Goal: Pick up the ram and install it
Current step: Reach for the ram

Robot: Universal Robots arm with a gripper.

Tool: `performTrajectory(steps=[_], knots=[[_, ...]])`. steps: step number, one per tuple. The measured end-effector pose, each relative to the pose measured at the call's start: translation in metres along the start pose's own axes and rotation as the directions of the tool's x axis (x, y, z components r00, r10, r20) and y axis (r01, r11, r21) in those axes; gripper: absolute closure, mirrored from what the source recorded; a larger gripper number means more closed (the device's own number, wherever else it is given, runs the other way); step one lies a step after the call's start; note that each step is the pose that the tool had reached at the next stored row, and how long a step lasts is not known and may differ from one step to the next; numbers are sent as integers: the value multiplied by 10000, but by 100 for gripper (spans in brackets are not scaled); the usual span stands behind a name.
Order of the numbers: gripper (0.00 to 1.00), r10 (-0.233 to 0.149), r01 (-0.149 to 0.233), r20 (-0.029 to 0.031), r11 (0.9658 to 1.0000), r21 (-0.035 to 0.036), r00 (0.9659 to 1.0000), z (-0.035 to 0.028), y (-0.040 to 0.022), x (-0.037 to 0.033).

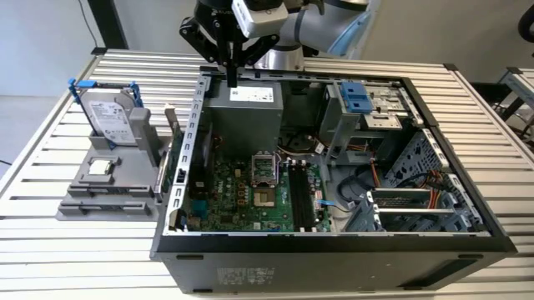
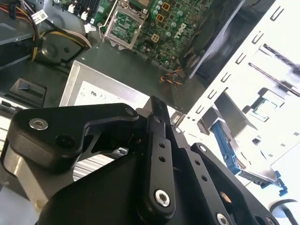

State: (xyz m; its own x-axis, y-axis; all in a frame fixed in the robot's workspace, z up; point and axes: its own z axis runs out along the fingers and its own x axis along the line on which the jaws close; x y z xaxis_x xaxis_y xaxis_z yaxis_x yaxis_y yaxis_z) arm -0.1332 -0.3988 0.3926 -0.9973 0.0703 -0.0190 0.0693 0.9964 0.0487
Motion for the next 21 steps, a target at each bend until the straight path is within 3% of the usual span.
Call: performTrajectory(steps=[14,21], knots=[[100,-3,3,0,10000,0,10000,0,-2,28],[100,-4,4,0,10000,-1,10000,-2,-8,118]])
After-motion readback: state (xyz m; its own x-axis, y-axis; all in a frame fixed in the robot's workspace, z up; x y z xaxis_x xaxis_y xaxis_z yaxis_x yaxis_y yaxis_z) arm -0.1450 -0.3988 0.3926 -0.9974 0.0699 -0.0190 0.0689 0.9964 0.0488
